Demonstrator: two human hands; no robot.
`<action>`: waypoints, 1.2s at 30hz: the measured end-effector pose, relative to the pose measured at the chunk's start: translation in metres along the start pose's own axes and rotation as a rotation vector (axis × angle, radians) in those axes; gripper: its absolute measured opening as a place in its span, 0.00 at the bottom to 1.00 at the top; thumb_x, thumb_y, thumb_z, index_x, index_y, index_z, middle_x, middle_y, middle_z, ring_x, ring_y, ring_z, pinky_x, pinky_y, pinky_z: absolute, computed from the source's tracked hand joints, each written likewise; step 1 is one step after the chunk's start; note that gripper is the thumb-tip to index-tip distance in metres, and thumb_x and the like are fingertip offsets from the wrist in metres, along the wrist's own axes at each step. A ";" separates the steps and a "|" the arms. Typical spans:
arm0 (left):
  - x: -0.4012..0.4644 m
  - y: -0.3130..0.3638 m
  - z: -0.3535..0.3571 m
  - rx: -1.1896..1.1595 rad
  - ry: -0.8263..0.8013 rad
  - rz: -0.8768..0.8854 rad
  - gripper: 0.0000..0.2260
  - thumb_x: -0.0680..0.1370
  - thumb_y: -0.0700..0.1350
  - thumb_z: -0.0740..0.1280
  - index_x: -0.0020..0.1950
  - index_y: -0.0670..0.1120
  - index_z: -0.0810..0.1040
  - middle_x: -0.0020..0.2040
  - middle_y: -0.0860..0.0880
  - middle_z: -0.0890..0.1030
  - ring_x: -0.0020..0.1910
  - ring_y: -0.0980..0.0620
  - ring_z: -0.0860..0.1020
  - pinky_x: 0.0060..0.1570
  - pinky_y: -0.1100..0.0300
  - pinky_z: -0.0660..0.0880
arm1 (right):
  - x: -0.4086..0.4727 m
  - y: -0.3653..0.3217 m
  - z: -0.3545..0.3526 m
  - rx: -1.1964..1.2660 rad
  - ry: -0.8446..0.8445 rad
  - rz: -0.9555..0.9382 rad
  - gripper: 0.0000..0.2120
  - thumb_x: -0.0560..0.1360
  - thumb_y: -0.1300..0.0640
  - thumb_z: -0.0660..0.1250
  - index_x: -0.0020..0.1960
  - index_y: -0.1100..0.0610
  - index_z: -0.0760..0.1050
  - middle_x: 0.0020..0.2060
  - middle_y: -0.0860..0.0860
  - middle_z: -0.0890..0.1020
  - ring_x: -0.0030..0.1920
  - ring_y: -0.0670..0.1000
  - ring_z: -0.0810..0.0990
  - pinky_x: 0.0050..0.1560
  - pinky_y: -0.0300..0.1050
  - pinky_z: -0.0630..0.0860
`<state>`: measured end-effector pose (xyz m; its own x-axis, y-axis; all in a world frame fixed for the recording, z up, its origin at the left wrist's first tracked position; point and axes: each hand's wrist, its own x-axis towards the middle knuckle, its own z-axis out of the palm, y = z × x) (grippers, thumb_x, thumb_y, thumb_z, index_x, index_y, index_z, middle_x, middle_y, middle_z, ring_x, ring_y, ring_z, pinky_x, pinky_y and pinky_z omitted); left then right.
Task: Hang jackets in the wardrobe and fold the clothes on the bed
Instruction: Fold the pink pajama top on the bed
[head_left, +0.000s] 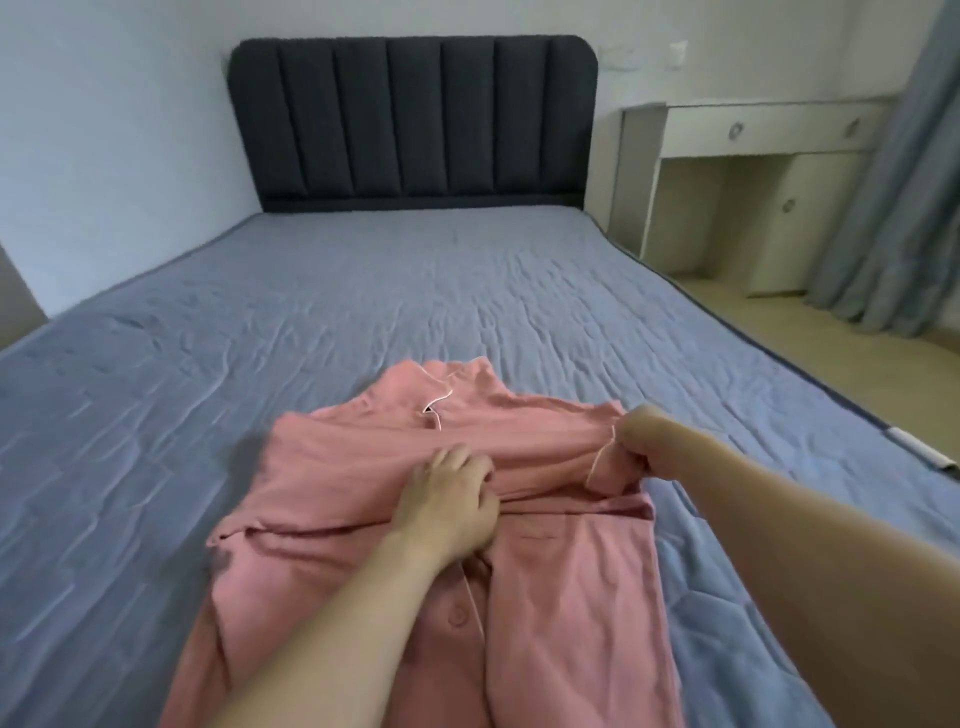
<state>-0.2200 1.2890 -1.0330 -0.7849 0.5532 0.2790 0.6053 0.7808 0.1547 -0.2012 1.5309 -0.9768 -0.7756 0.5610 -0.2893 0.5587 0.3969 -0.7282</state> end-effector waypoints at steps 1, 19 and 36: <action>0.004 -0.004 0.001 -0.009 0.074 -0.048 0.22 0.70 0.53 0.49 0.54 0.50 0.78 0.56 0.49 0.77 0.58 0.44 0.74 0.56 0.51 0.70 | 0.001 0.006 0.000 -0.041 0.013 -0.046 0.12 0.79 0.64 0.57 0.38 0.57 0.68 0.37 0.58 0.74 0.35 0.56 0.74 0.36 0.45 0.74; 0.058 -0.091 0.014 -0.047 -0.358 -0.632 0.33 0.79 0.67 0.42 0.80 0.53 0.42 0.80 0.48 0.37 0.78 0.47 0.35 0.72 0.38 0.32 | 0.060 -0.045 0.117 -0.631 0.025 -0.512 0.26 0.80 0.42 0.51 0.70 0.58 0.64 0.70 0.59 0.68 0.71 0.59 0.65 0.70 0.55 0.57; 0.158 -0.183 0.040 -0.525 0.198 -0.584 0.06 0.71 0.53 0.66 0.46 0.54 0.77 0.49 0.51 0.82 0.53 0.43 0.78 0.59 0.48 0.73 | 0.142 -0.060 0.147 -0.056 0.180 -0.611 0.03 0.77 0.54 0.65 0.46 0.51 0.76 0.40 0.50 0.79 0.46 0.56 0.78 0.53 0.50 0.70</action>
<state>-0.4603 1.2451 -1.0551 -0.9853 -0.0018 0.1707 0.1267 0.6627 0.7381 -0.3876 1.4801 -1.0656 -0.9001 0.3335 0.2803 0.0499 0.7182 -0.6941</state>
